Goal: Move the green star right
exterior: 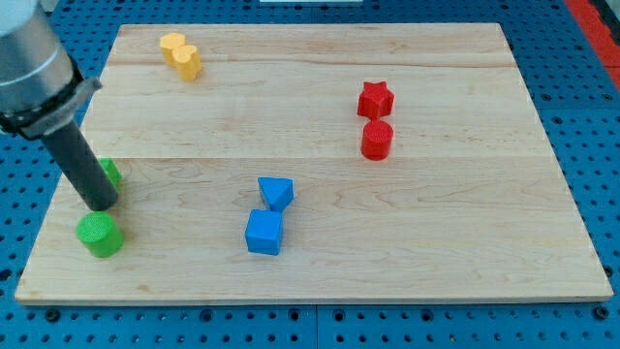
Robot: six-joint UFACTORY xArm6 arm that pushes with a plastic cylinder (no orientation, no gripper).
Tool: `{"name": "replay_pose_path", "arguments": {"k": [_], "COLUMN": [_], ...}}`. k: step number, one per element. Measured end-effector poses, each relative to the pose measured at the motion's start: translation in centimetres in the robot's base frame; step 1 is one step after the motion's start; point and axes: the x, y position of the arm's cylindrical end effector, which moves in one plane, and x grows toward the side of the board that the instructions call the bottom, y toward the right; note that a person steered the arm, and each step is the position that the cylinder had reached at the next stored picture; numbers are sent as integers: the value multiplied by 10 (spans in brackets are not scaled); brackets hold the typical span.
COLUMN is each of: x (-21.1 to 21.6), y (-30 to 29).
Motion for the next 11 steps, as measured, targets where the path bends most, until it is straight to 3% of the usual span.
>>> {"name": "replay_pose_path", "arguments": {"k": [4,6,7,9,11], "x": [-9,-55,-61,-57,-34], "y": [-68,-30,18,60,44]}}
